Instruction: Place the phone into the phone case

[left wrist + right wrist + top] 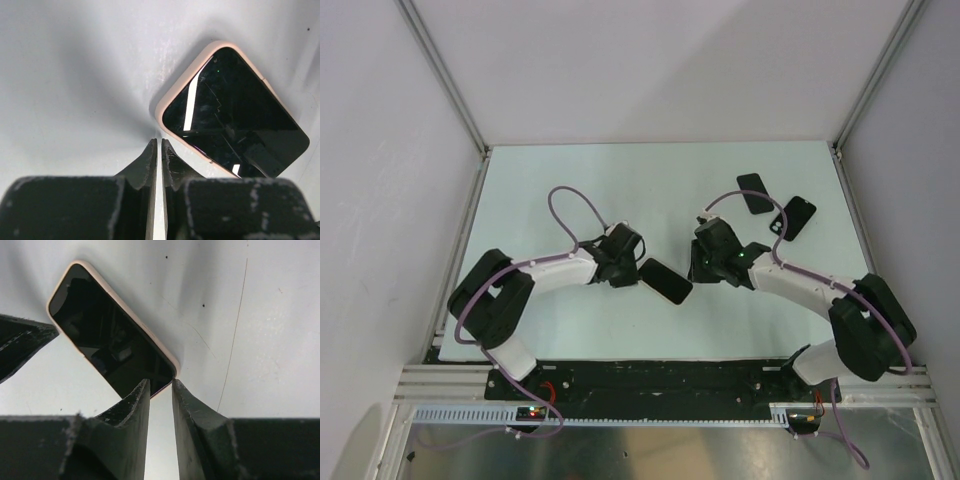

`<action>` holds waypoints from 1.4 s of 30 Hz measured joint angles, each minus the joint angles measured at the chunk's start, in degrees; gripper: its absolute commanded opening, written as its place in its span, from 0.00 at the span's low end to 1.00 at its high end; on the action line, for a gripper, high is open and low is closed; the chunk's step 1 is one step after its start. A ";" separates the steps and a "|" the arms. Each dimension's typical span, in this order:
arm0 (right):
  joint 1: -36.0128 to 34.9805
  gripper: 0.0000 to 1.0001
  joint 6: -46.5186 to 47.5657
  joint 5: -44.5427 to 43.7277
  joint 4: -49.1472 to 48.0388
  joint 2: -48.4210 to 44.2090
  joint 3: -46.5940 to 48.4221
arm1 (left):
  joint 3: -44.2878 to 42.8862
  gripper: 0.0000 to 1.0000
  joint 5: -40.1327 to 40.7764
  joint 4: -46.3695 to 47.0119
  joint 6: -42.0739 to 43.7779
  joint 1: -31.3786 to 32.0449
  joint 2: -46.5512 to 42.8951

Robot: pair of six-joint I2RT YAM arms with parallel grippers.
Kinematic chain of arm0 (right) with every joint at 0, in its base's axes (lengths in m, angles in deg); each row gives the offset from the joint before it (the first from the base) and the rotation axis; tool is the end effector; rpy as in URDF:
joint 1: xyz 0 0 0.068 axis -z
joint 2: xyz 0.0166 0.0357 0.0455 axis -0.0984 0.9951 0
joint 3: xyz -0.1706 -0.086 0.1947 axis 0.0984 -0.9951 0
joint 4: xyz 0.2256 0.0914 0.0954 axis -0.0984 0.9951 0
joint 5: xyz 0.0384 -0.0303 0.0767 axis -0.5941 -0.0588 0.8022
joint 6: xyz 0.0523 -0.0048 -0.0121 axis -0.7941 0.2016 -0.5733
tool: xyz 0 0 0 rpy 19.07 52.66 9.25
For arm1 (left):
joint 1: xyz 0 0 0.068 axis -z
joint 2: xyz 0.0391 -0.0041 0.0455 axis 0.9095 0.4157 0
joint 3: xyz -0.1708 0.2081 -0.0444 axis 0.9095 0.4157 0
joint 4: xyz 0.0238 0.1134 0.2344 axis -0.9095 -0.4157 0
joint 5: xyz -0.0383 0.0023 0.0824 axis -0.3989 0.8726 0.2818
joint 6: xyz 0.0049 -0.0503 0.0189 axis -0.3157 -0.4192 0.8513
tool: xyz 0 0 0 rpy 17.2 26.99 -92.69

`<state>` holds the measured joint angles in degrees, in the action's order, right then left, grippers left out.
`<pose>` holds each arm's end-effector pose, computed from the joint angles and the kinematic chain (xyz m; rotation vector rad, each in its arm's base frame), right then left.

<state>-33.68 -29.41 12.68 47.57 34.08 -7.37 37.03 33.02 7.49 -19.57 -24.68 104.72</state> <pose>0.2231 0.1799 0.2048 -0.1427 2.5339 0.4389 0.2409 -0.2032 0.1548 -0.1787 2.6735 -0.3930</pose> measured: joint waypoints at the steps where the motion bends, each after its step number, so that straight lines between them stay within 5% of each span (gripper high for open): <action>1: 0.09 0.28 0.33 0.17 -0.35 0.76 0.00 | 0.22 0.10 -0.13 0.02 0.00 0.11 -0.31; 42: -5.07 0.08 4.70 -0.96 -3.43 13.42 4.61 | 0.63 0.08 -2.78 0.26 -0.59 4.24 -2.05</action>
<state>-38.75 -24.71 11.72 44.13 47.50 -2.76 37.66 30.24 7.75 -20.16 -20.44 102.67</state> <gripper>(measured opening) 0.084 0.088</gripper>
